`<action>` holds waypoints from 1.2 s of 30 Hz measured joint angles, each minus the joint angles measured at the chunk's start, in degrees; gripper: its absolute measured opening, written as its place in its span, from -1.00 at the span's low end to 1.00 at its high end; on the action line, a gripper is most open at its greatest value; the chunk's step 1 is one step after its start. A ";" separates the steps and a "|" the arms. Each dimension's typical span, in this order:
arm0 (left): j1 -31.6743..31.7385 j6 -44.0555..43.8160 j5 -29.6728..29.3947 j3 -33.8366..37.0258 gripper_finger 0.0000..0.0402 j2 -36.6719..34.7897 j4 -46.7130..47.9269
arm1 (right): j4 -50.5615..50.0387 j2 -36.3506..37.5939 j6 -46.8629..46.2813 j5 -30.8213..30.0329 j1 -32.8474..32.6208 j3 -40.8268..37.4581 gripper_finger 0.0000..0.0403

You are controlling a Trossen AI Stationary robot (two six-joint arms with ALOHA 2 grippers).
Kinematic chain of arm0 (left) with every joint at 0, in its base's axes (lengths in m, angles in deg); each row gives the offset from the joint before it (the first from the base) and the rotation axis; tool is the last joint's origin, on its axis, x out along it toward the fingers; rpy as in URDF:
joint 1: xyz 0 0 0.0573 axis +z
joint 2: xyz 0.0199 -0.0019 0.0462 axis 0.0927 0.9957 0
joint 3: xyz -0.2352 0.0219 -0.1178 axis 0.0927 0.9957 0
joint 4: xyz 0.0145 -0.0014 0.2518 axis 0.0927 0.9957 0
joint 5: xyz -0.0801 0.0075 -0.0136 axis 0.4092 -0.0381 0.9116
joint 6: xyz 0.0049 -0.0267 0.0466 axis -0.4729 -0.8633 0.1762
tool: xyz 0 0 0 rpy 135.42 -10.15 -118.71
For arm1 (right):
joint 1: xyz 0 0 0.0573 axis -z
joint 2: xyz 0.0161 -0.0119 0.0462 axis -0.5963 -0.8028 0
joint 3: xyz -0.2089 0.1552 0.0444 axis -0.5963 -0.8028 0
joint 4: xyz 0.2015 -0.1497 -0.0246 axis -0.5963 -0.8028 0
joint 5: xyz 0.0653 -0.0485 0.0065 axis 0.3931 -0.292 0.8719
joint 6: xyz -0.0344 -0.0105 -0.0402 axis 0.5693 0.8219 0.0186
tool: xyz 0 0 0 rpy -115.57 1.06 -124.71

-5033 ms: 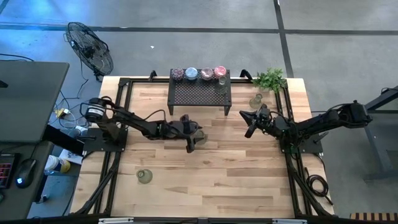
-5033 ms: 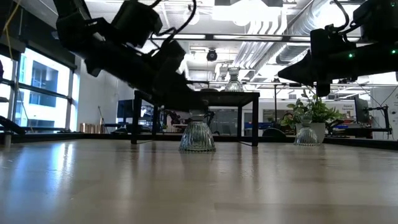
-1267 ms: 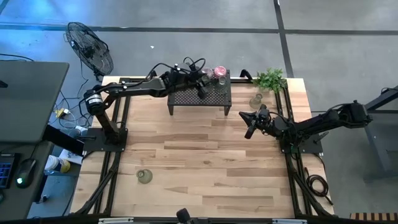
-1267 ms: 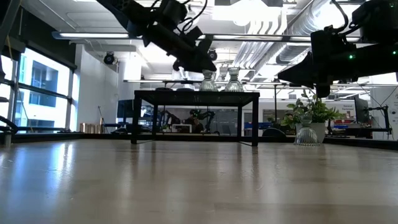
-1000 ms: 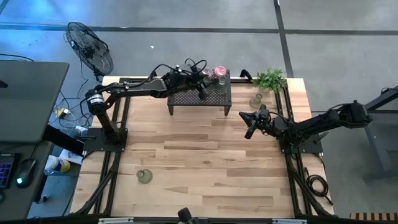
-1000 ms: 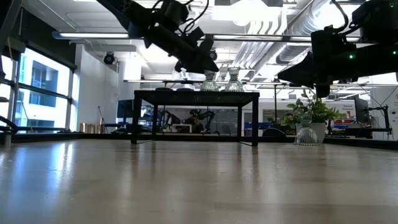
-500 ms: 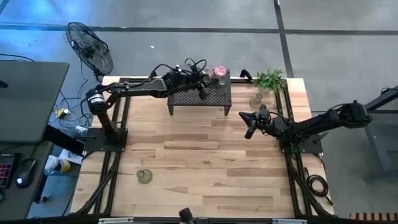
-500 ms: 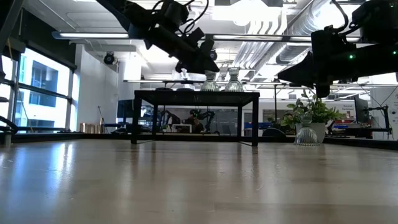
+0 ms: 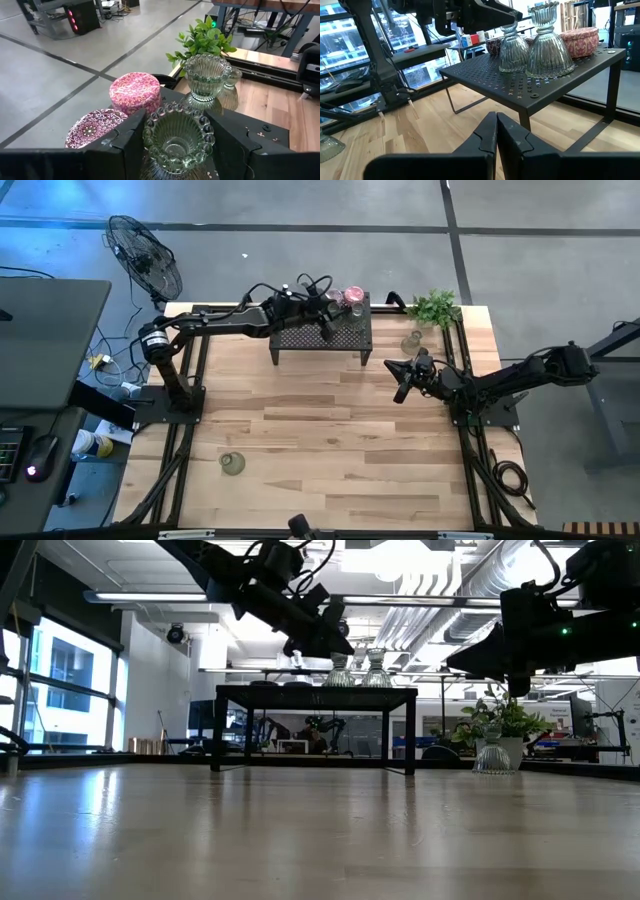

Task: Pick & Place candle stick holders
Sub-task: Align the candle holder with the other candle holder on the shelf

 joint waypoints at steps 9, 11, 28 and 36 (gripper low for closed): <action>0.00 -1.01 -0.55 0.00 0.15 0.00 -0.40 | -0.02 0.00 0.01 0.02 0.01 0.00 -0.99; 0.00 -0.99 -0.55 0.00 0.17 0.00 -0.77 | -0.02 0.01 0.01 0.02 0.00 0.00 -1.00; -10.25 13.83 -2.64 -5.09 -0.19 -19.97 31.45 | -0.15 0.00 0.45 0.62 0.01 0.00 -1.00; -26.21 9.41 -9.15 -4.92 -0.87 -20.60 54.31 | 0.10 0.02 1.97 0.73 0.01 -0.02 -0.99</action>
